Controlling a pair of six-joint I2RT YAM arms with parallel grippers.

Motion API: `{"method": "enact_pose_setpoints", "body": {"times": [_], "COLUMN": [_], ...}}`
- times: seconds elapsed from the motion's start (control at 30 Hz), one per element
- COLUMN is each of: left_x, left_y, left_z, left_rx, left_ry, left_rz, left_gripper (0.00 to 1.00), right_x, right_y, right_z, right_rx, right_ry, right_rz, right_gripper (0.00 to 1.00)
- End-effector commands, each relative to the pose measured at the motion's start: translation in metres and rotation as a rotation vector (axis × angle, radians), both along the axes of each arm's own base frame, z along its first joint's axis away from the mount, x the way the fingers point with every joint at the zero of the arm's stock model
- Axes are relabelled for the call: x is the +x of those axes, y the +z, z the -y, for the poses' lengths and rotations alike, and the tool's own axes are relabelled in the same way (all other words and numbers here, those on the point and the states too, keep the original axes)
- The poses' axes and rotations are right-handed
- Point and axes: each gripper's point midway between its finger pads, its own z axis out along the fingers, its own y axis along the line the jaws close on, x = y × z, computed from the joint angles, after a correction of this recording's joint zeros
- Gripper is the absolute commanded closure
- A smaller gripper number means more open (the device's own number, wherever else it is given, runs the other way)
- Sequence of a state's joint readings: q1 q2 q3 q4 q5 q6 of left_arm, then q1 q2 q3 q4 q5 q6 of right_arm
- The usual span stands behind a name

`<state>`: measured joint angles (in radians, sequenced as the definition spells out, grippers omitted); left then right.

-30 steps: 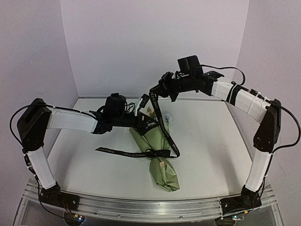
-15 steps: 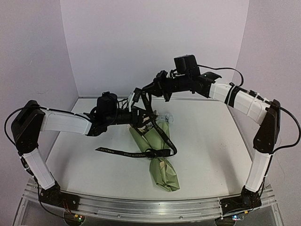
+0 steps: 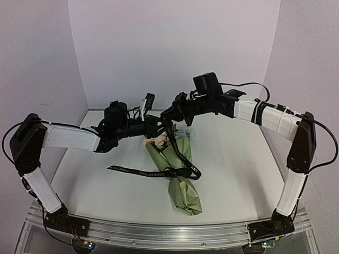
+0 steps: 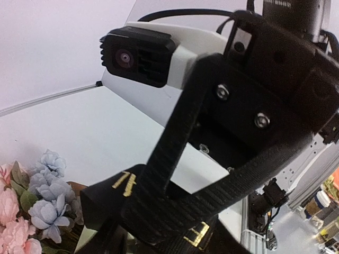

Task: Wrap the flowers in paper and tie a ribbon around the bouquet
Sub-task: Cross the half-tied ribbon over the folded bouquet.

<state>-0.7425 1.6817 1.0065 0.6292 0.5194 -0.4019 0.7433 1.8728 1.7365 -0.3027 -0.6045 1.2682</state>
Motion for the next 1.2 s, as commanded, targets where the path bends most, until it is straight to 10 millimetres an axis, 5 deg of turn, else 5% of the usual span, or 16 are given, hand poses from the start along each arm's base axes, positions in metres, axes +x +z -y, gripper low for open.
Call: {"method": "enact_pose_setpoints", "body": {"times": [0.0, 0.07, 0.13, 0.27, 0.37, 0.5, 0.63, 0.93, 1.17], "left_x": [0.001, 0.002, 0.007, 0.023, 0.025, 0.021, 0.017, 0.009, 0.005], "left_y": [0.037, 0.034, 0.028, 0.015, 0.009, 0.009, 0.005, -0.004, -0.006], "left_z": [-0.004, -0.006, -0.012, -0.030, -0.036, -0.041, -0.043, -0.050, -0.053], "left_rx": [-0.075, -0.077, -0.071, -0.047, -0.040, -0.039, -0.027, 0.025, 0.048], "left_ry": [0.012, 0.024, 0.075, 0.226, 0.251, 0.250, 0.239, 0.240, 0.235], "left_rz": [0.057, 0.048, 0.026, -0.017, -0.039, -0.047, -0.057, -0.076, -0.077], "left_gripper": [0.70, 0.89, 1.00, 1.00, 1.00, 1.00, 1.00, 1.00, 1.00], "right_x": [-0.018, -0.022, -0.029, -0.049, -0.066, -0.091, -0.103, -0.091, -0.080], "right_y": [0.041, 0.036, 0.027, -0.005, -0.041, -0.102, -0.145, -0.201, -0.222], "right_z": [0.005, 0.008, 0.016, 0.055, 0.087, 0.121, 0.126, 0.109, 0.110], "right_rx": [0.066, 0.040, -0.016, -0.189, -0.311, -0.441, -0.485, -0.514, -0.536], "right_ry": [0.046, 0.065, 0.087, 0.090, 0.085, 0.094, 0.102, 0.063, 0.003], "right_rz": [0.078, 0.085, 0.104, 0.169, 0.185, 0.125, 0.060, -0.023, -0.026], "right_gripper": [1.00, 0.97, 0.83, 0.50, 0.38, 0.37, 0.41, 0.51, 0.50]}}
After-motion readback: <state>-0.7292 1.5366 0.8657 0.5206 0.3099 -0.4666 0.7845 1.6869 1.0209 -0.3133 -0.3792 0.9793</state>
